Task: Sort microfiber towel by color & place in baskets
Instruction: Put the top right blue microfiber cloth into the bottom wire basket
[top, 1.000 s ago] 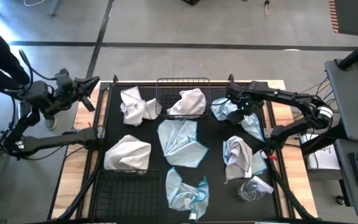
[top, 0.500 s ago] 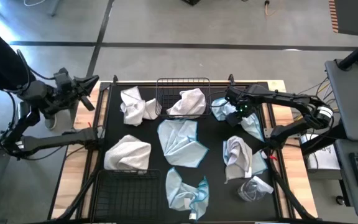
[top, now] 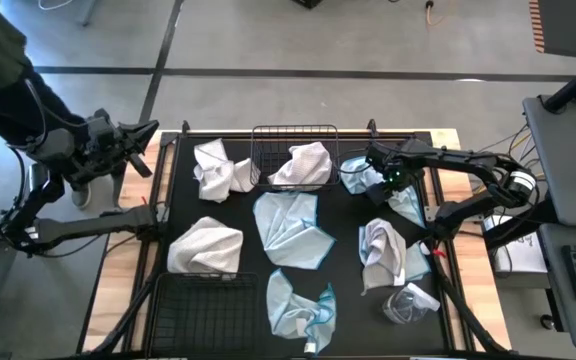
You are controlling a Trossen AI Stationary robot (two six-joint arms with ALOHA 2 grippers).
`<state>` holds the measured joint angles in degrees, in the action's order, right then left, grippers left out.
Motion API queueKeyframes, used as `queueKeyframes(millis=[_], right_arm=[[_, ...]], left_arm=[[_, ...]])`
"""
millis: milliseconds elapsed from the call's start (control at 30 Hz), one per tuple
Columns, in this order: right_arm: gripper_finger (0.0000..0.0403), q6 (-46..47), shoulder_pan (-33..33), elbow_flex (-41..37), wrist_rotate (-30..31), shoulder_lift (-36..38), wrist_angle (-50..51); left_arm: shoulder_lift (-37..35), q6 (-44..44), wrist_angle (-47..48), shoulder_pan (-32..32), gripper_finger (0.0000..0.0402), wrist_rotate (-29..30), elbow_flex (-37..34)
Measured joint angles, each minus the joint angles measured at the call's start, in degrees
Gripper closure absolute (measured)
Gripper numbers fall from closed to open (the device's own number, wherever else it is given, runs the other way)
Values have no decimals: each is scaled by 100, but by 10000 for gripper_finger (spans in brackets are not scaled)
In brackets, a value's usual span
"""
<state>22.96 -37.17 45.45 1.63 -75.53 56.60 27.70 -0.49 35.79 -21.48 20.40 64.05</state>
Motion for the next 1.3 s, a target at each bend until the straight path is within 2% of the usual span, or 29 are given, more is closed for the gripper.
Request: queueKeyframes(millis=[300,700,867,1300], right_arm=[[248,0,0,-2,0,0,-49],[353,0,0,-2,-2,0,-160],[383,2,0,-3,-4,0,-170],[392,352,1,149,-61,7,-198]], left_arm=[[0,0,0,-1,402,-2,0],[0,0,0,-2,402,-2,0],[0,0,0,-1,402,-4,0],[0,96,0,-2,402,-4,0]])
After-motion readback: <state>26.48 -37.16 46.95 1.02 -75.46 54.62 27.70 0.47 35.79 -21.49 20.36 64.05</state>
